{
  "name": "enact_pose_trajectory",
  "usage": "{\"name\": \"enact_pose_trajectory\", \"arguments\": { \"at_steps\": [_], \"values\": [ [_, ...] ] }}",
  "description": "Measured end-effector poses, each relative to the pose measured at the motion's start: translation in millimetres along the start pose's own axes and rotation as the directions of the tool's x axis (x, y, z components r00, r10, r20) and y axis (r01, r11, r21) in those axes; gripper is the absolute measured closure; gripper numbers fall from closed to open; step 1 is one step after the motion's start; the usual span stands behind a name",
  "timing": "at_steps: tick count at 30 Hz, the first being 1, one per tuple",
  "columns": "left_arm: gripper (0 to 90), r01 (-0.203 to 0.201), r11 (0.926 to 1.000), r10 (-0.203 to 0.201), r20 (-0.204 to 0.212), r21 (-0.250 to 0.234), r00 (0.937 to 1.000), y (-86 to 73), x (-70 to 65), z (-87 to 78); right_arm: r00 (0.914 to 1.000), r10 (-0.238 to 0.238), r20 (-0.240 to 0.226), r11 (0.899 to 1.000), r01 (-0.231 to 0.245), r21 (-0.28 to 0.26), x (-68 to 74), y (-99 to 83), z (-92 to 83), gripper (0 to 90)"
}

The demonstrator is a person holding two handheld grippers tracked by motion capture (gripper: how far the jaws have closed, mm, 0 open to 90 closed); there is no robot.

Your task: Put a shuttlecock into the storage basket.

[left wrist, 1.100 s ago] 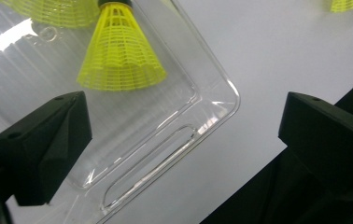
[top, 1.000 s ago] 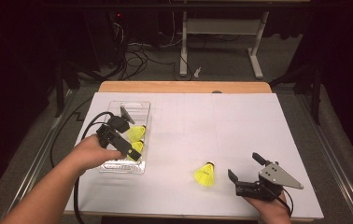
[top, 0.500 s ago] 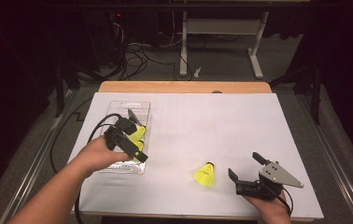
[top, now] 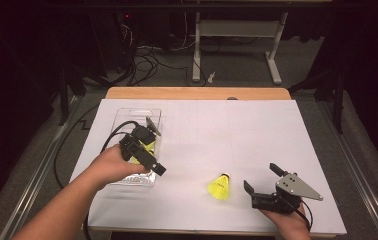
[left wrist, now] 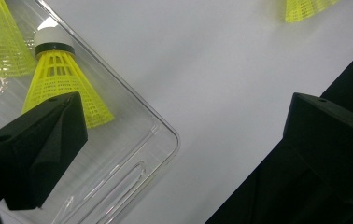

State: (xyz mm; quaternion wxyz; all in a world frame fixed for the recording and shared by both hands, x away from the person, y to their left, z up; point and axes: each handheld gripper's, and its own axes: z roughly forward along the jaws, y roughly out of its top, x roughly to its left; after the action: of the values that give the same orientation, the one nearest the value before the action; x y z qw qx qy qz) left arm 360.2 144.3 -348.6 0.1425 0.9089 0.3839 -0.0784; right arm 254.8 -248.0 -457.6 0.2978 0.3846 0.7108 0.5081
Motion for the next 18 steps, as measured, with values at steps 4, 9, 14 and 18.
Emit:
{"name": "enact_pose_trajectory", "arguments": {
  "at_steps": [4, 9, 14, 18],
  "values": [
    [0.7, -0.003, 1.0, 0.003, 0.001, -0.007, 1.0, -0.1, -5.9, 1.1, 1.0, 0.003, 0.004, 1.0, -0.003, -0.001, -1.7, -0.7, -1.2, 0.2],
    [0.7, -0.012, 0.9999, 0.012, 0.002, -0.007, 0.9999, 2.7, -11.6, 2.2, 0.9999, 0.011, 0.006, 1.0, -0.011, 0.001, -4.4, -2.1, -1.7, 0.2],
    [1.0, -0.028, 0.9996, 0.028, 0.008, 0.001, 0.9996, 6.9, -16.4, 4.9, 0.9998, 0.02, 0.01, 1.0, -0.02, 0.003, -6.7, -2.7, -1.1, 0.2],
    [0.9, -0.039, 0.9993, 0.039, 0.011, -0.001, 0.9992, 9.4, -22.0, 7.6, 0.9997, 0.021, 0.013, 1.0, -0.022, 0.002, -7.0, -2.9, -1.1, 0.2]
  ]
}}
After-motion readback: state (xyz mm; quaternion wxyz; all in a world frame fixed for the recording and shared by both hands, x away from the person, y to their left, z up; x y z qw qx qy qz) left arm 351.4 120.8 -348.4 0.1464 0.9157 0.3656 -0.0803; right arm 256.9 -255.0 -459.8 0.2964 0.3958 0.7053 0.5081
